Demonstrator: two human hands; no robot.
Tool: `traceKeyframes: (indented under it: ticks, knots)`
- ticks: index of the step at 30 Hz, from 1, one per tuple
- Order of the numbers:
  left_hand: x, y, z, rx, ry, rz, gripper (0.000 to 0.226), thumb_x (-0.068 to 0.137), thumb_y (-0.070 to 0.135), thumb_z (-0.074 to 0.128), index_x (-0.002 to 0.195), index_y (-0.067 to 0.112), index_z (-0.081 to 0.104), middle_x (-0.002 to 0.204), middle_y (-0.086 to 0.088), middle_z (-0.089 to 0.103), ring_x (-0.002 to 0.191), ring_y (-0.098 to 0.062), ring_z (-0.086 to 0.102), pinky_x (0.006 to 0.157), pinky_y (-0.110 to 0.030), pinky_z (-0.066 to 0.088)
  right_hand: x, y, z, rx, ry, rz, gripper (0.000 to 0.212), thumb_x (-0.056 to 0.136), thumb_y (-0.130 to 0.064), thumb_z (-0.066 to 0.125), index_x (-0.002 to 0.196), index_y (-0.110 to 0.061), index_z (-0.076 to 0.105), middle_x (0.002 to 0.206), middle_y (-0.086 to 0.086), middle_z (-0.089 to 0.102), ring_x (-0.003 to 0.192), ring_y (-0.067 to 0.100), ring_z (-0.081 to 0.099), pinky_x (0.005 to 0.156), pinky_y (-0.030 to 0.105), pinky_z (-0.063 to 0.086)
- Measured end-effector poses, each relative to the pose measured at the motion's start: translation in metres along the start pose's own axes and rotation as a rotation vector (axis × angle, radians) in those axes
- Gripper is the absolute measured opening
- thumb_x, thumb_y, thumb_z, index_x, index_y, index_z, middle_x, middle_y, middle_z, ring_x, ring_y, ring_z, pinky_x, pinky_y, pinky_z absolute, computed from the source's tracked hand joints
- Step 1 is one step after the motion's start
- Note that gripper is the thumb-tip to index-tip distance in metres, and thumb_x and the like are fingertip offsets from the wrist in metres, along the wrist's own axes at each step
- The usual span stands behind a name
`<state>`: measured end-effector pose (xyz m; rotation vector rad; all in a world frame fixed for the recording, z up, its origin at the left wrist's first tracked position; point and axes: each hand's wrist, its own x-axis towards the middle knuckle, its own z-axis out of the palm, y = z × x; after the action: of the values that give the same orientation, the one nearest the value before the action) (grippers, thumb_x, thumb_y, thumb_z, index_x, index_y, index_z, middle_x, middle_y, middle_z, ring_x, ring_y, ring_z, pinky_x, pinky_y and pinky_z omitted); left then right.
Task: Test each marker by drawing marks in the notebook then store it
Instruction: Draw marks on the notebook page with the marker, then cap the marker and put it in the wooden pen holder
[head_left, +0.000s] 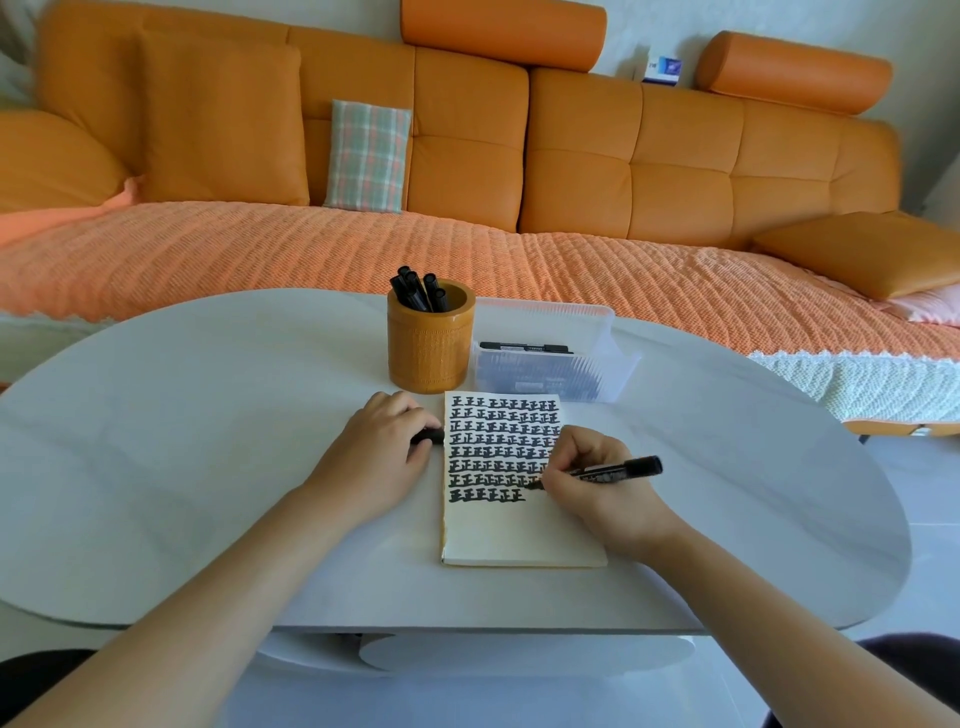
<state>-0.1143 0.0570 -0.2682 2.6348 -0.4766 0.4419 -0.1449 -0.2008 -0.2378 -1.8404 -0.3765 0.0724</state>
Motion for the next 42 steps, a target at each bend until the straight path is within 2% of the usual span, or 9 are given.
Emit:
traceKeyframes:
  ticks: [4,8,11,15,18,21,23,27,42]
  knots:
    - [0.004,0.001,-0.009,-0.038,0.040,-0.025,0.022,0.097,0.023,0.050,0.114,0.025,0.064,0.108,0.008,0.056,0.104,-0.012,0.048,0.081,-0.035,0.049,0.002,-0.002,-0.006,0.148,0.014,0.069,0.017,0.085,-0.003,0.066,0.076,0.000,0.052,0.057,0.005,0.050,0.049,0.014,0.038,0.047,0.025,0.029]
    - [0.010,0.006,-0.023,-0.068,0.174,-0.002,0.022,0.098,0.023,0.049,0.117,0.023,0.061,0.104,0.004,0.060,0.095,-0.015,0.052,0.073,-0.037,0.051,0.007,-0.007,-0.005,0.103,0.073,0.013,0.017,0.091,0.004,0.062,0.090,-0.010,0.071,0.063,0.001,0.060,0.051,0.018,0.049,0.045,0.022,0.038]
    - [0.011,0.014,-0.028,-0.132,0.215,0.054,0.023,0.097,0.021,0.053,0.119,0.022,0.061,0.102,0.007,0.059,0.089,-0.011,0.052,0.072,-0.030,0.049,0.012,-0.009,-0.014,-0.084,0.046,-0.111,0.032,0.099,0.007,0.047,0.113,-0.014,0.068,0.084,0.001,0.067,0.057,0.030,0.057,0.047,0.022,0.042]
    - [0.010,0.025,-0.025,-0.221,0.194,0.069,0.027,0.091,0.020,0.064,0.118,0.021,0.062,0.098,0.014,0.057,0.082,-0.003,0.053,0.069,-0.014,0.042,0.020,-0.012,-0.019,-0.076,-0.038,0.006,0.051,0.102,0.011,0.030,0.135,-0.016,0.057,0.099,0.006,0.064,0.070,0.017,0.062,0.053,0.033,0.051]
    - [0.009,0.030,-0.022,-0.252,0.185,0.056,0.022,0.087,0.020,0.069,0.109,0.022,0.063,0.095,0.016,0.059,0.082,-0.003,0.055,0.066,-0.011,0.039,0.025,-0.017,-0.018,0.012,-0.049,0.063,0.045,0.105,0.004,0.027,0.117,-0.012,0.067,0.093,0.017,0.058,0.066,0.023,0.061,0.061,0.036,0.054]
    - [0.010,0.033,-0.021,-0.270,0.167,0.062,0.018,0.088,0.019,0.069,0.105,0.022,0.065,0.093,0.015,0.059,0.082,-0.004,0.055,0.065,-0.009,0.040,0.025,-0.021,-0.021,-0.259,-0.072,-0.045,0.031,0.103,-0.004,0.036,0.101,-0.028,0.057,0.090,0.012,0.057,0.057,0.023,0.050,0.057,0.036,0.044]
    - [0.010,0.034,-0.021,-0.290,0.157,0.060,0.019,0.088,0.019,0.068,0.107,0.022,0.066,0.095,0.014,0.060,0.085,-0.005,0.057,0.066,-0.009,0.041,0.026,-0.022,-0.022,-0.511,-0.088,-0.114,0.027,0.101,-0.014,0.048,0.110,-0.039,0.050,0.091,-0.012,0.058,0.063,0.014,0.051,0.064,0.034,0.046]
    - [0.012,0.035,-0.018,-0.305,0.137,0.046,0.020,0.090,0.020,0.066,0.110,0.022,0.067,0.097,0.014,0.061,0.087,-0.005,0.057,0.066,-0.010,0.042,0.027,-0.020,-0.021,-0.699,-0.002,-0.138,0.023,0.100,-0.024,0.053,0.118,-0.038,0.057,0.095,-0.025,0.060,0.077,0.000,0.056,0.071,0.026,0.046]
    - [0.007,0.048,-0.018,-0.333,0.053,0.083,0.014,0.090,0.023,0.067,0.104,0.024,0.068,0.087,0.023,0.057,0.083,-0.003,0.056,0.064,-0.010,0.039,0.025,-0.020,-0.010,-0.789,-0.065,-0.283,0.024,0.097,-0.014,0.054,0.116,-0.025,0.063,0.104,-0.014,0.065,0.092,0.010,0.058,0.079,0.031,0.049]
